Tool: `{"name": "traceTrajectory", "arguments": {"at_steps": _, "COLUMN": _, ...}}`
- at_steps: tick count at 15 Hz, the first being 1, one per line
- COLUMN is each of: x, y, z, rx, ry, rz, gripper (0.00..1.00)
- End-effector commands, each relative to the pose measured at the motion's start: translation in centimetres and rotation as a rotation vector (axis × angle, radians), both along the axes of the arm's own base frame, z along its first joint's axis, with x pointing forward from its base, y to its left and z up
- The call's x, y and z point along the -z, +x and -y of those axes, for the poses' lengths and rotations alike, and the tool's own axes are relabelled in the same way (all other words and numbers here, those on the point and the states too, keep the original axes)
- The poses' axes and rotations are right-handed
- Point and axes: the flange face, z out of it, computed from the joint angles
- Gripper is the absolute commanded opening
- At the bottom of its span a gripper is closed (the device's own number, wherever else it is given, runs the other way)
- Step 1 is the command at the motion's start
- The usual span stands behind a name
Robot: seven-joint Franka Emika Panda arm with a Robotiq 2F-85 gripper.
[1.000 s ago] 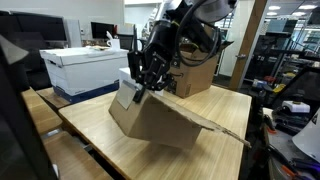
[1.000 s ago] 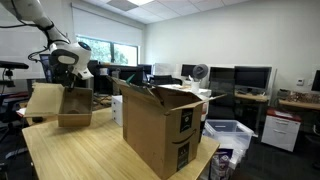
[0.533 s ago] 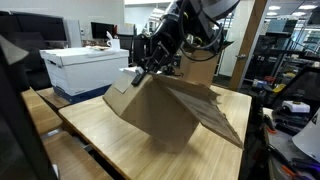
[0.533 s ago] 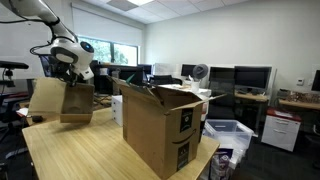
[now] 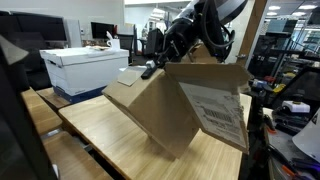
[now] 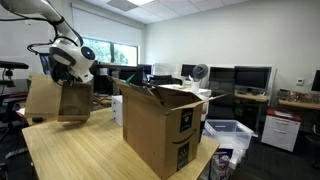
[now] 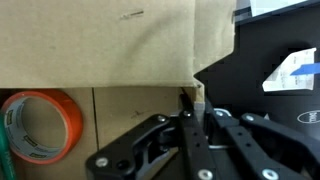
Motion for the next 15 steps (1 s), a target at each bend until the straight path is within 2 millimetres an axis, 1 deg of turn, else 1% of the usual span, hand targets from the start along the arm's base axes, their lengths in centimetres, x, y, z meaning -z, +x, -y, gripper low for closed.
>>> {"name": "traceTrajectory", "arguments": {"at_steps": 1, "x": -0.3, "y": -1.4, "z": 1.9, "rx": 0.013, "ry": 0.091, "rz": 0.011, "gripper": 0.06}}
{"name": "traceTrajectory", "arguments": {"at_steps": 5, "x": 0.3, "y": -1.6, "z": 3.9, "rx": 0.056, "ry": 0.137, "rz": -0.001, "gripper": 0.06}}
{"name": "traceTrajectory", "arguments": {"at_steps": 8, "x": 0.6, "y": -1.6, "z": 6.1, "rx": 0.124, "ry": 0.165, "rz": -0.012, "gripper": 0.06}}
{"name": "traceTrajectory", "arguments": {"at_steps": 10, "x": 0.1, "y": -1.4, "z": 7.2, "rx": 0.153, "ry": 0.185, "rz": 0.002, "gripper": 0.06}}
{"name": "traceTrajectory", "arguments": {"at_steps": 15, "x": -1.4, "y": -0.4, "z": 9.1, "rx": 0.221, "ry": 0.251, "rz": 0.07, "gripper": 0.06}}
